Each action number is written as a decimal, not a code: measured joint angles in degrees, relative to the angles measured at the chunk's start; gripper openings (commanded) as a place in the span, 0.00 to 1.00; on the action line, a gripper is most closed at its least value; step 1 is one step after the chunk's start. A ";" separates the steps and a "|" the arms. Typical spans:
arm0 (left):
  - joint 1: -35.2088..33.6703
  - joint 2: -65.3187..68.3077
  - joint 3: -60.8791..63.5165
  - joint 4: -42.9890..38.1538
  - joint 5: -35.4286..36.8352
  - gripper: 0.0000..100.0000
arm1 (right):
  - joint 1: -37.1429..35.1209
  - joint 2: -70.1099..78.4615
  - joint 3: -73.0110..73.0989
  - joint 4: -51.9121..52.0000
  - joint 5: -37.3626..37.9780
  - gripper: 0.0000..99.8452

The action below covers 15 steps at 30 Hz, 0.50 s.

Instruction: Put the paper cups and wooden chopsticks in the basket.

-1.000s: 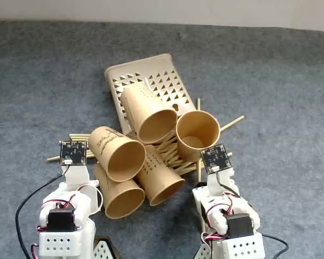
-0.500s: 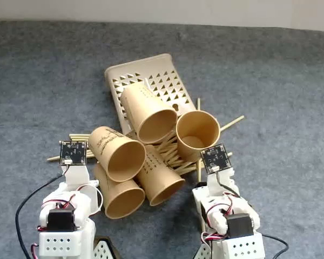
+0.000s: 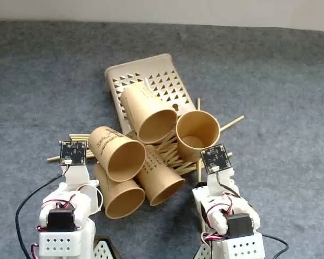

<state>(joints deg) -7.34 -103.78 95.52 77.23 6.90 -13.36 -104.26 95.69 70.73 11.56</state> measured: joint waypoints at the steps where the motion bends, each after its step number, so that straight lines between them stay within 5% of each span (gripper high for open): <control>1: 0.00 0.00 -0.88 0.00 0.09 0.01 | 0.00 0.00 0.00 0.00 0.00 0.01; 6: -2.55 -0.18 -6.59 0.00 0.00 0.01 | 0.70 0.00 0.00 0.26 0.00 0.01; 15: -8.18 -0.44 -10.29 0.00 0.00 0.01 | 14.07 -0.53 -5.63 0.35 4.48 0.01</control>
<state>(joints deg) -15.52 -104.22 85.23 77.23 6.90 0.70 -104.79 90.07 71.08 16.04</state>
